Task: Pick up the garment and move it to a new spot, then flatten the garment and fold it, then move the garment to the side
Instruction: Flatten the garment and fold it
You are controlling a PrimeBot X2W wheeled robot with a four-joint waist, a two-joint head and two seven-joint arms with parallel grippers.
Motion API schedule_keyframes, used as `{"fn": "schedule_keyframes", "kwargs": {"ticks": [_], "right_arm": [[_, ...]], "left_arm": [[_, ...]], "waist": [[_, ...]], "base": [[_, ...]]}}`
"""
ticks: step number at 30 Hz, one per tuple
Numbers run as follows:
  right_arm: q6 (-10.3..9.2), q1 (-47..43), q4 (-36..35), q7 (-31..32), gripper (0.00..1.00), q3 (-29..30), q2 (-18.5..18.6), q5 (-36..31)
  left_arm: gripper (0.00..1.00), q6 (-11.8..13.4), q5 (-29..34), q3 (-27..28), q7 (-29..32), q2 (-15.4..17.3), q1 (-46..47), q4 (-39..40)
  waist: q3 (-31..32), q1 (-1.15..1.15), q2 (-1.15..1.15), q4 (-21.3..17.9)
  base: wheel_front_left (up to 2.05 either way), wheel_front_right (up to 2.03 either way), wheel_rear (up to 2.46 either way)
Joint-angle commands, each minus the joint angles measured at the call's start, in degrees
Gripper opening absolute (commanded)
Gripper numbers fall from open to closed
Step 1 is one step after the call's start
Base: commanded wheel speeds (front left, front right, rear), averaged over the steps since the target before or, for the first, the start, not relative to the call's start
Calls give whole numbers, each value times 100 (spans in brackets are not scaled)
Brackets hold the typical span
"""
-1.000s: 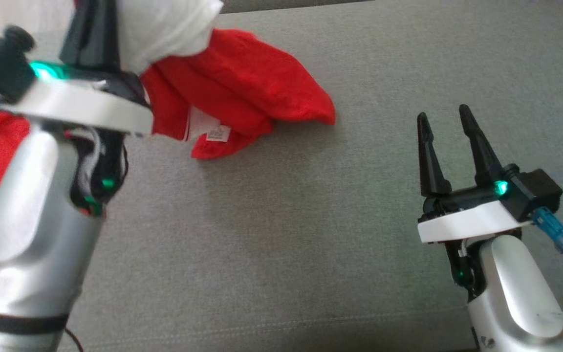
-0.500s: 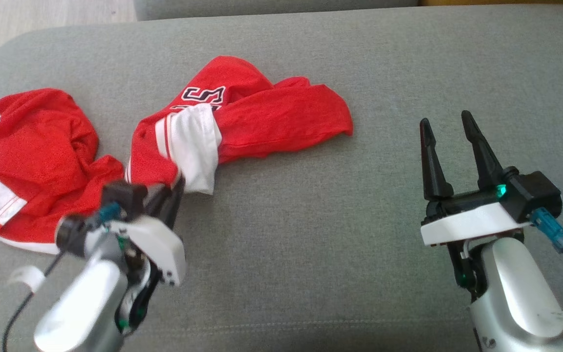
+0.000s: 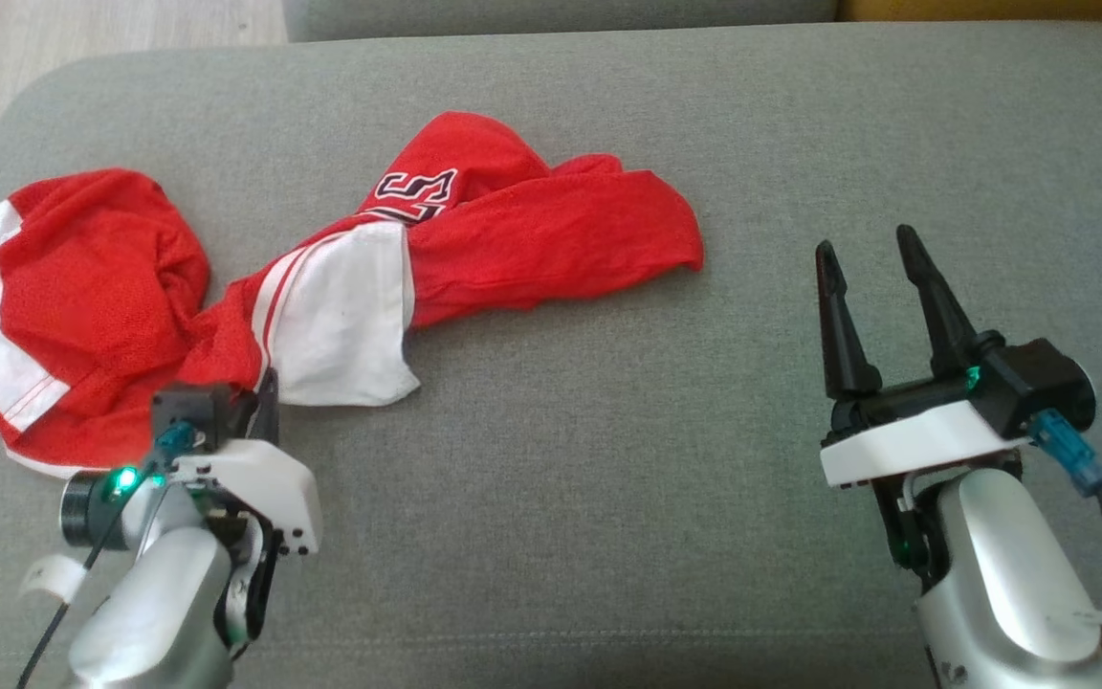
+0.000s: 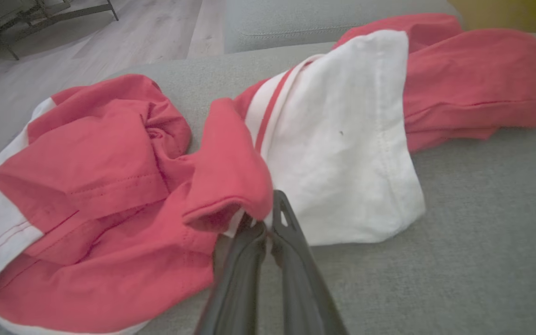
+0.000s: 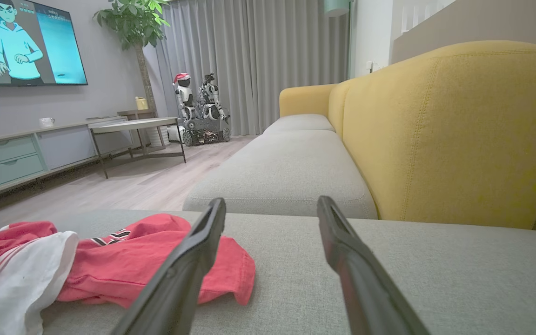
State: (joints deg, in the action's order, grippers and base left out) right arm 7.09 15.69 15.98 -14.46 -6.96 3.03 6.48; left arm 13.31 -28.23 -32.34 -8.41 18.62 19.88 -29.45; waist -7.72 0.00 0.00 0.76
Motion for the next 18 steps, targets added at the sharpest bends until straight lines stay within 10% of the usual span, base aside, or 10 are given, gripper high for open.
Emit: {"fn": "schedule_keyframes", "kwargs": {"ticks": [1,2,18], "right_arm": [[40,70,-139,-53,100,-122,-15,-46],[40,70,-126,-53,100,-133,-15,-53],[40,32,-107,-53,100,-75,-15,-84]], "left_arm": [[47,41,35,234,-75,84,377,45],[100,71,26,252,-122,39,412,-48],[100,182,-28,1249,-657,-872,-79,1078]], "waist": [[-1,0,0,5],[-3,0,0,8],[-70,0,0,91]], "base": [[0,0,0],[0,0,0],[0,0,0]]}}
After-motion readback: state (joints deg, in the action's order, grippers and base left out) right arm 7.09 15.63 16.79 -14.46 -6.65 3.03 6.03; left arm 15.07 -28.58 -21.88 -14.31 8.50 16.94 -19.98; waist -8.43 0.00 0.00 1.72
